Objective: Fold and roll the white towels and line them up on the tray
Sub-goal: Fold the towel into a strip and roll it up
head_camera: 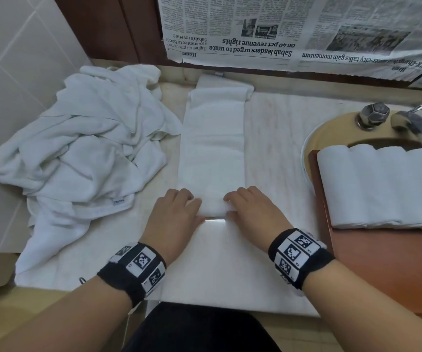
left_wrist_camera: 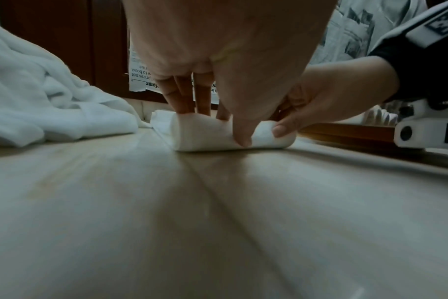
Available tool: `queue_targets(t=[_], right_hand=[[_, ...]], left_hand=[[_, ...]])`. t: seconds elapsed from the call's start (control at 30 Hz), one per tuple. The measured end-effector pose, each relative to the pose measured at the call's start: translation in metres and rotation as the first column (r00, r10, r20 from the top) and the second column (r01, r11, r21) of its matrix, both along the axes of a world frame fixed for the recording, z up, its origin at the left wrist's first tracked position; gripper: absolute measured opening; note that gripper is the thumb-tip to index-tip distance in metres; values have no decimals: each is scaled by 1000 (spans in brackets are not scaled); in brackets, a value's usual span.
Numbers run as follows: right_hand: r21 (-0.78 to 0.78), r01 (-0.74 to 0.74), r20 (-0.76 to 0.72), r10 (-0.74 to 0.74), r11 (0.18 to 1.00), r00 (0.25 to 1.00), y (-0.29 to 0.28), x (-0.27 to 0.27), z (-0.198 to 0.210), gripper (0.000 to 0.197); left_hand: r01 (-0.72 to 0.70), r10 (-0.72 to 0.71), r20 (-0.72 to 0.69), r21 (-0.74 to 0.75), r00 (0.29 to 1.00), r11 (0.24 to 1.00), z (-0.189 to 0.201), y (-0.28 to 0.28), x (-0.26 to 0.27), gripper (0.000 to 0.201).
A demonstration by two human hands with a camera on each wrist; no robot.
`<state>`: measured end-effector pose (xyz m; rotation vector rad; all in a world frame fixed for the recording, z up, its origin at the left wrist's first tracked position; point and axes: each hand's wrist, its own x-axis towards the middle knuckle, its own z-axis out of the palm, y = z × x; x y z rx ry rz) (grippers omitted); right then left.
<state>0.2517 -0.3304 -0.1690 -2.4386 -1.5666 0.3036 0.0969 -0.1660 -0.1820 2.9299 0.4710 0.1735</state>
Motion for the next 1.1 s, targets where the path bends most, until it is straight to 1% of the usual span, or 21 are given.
queue_targets(t=[0.07, 0.13, 0.17, 0.23, 0.27, 0.3, 0.33, 0.37, 0.43, 0.47, 0.57, 0.6, 0.63, 0.7, 0.73, 0.77, 0.8, 0.9, 0.93, 1.03, 1.1], right_hand=[[-71, -2, -69, -3, 998, 998, 2, 10, 5, 20], [-100, -2, -67, -5, 995, 998, 5, 16, 3, 21], [-104, -3, -49, -2, 995, 999, 7, 16, 3, 23], [-42, 7, 45, -5, 999, 999, 9, 13, 0, 27], [-3, 19, 88, -19, 1000, 996, 9, 11, -1, 29], [11, 36, 124, -37, 999, 992, 10, 10, 0, 36], [13, 54, 154, -56, 998, 987, 11, 11, 1, 42], [15, 71, 178, -72, 997, 981, 14, 13, 2, 46], [2, 61, 202, -61, 998, 978, 19, 18, 0, 44], [11, 39, 206, -40, 999, 978, 22, 21, -4, 43], [58, -9, 137, 1, 998, 991, 24, 32, -8, 39], [65, -6, 96, 0, 998, 995, 24, 35, -7, 35], [61, 2, 65, -6, 998, 998, 23, 38, -5, 30], [51, 13, 70, -17, 999, 997, 23, 39, -6, 21], [52, 15, 93, -20, 999, 995, 24, 38, -6, 20], [56, 24, 124, -31, 998, 992, 25, 35, -6, 23], [55, 37, 155, -45, 998, 987, 26, 33, -7, 28], [20, 92, 208, -94, 996, 974, 32, 30, -4, 47], [25, 107, 214, -109, 994, 971, 35, 33, -2, 49], [54, 78, 202, -87, 996, 975, 43, 46, -4, 42], [39, 49, 158, -54, 998, 986, 47, 56, -2, 40]], left_hand=[[13, -13, 46, 8, 999, 1000, -2, 13, 3, 28], [53, -52, 42, -3, 998, 999, -3, 28, 11, 38], [77, -76, 26, -28, 997, 997, -4, 34, 16, 43], [109, -110, -13, -70, 994, 992, -3, 44, 27, 52], [104, -109, -49, -94, 993, 990, -1, 47, 33, 56], [78, -90, -101, -115, 991, 990, 3, 50, 38, 57], [42, -60, -144, -125, 988, 991, 7, 51, 42, 53], [13, -31, -154, -117, 988, 993, 10, 50, 44, 45], [-25, 18, -93, -75, 996, 997, 14, 46, 47, 28], [-42, 40, -56, -40, 998, 998, 15, 43, 47, 24], [-84, 78, 87, 64, 993, 994, 8, 34, 48, 23], [-92, 82, 122, 82, 989, 992, 5, 32, 48, 25], [-97, 86, 129, 85, 988, 992, 2, 30, 48, 27], [-93, 88, 76, 73, 993, 993, 3, 25, 44, 30], [-89, 86, 40, 69, 995, 994, 4, 24, 42, 37], [-82, 81, 11, 68, 997, 994, 6, 26, 41, 45], [-82, 82, 0, 64, 997, 995, 7, 29, 41, 48], [-54, 53, 26, 32, 998, 998, 6, 45, 48, 39], [-26, 26, 10, 17, 1000, 1000, 5, 51, 51, 38], [58, -60, -67, -34, 996, 998, 3, 68, 60, 55], [37, -48, -102, -113, 994, 993, 10, 77, 69, 60]])
